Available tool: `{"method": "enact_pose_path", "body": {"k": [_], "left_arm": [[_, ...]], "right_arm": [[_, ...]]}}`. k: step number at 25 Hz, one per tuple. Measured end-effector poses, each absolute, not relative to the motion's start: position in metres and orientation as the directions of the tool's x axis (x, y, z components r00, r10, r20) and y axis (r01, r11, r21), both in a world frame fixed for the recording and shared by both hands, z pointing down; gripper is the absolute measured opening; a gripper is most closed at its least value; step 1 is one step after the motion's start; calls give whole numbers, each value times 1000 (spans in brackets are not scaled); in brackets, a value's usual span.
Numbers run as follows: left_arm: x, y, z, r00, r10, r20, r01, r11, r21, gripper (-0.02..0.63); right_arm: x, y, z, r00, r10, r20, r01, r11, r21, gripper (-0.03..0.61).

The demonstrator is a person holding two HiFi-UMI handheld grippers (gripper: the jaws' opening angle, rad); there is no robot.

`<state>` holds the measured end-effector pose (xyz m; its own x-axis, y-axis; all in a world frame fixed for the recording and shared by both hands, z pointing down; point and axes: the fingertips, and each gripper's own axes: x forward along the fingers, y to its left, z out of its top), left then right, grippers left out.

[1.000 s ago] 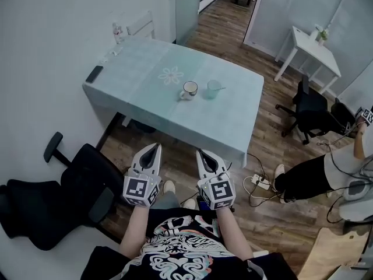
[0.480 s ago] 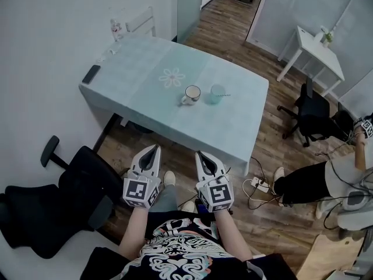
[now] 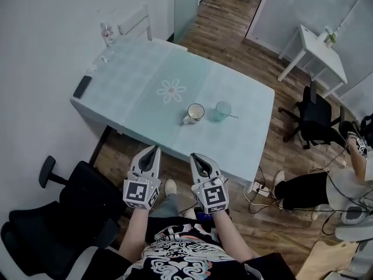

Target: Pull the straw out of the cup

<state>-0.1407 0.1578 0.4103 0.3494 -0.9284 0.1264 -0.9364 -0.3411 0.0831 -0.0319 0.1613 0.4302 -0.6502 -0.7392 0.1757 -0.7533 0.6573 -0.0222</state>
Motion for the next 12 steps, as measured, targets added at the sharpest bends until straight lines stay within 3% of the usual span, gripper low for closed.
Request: {"method": "enact_pose_path", "body": {"k": [12], "left_arm": [[-159, 90, 439, 442, -881, 169, -896, -428, 116, 3]], "right_arm": [[-47, 103, 456, -593, -766, 246, -796, 605, -34, 12]]}}
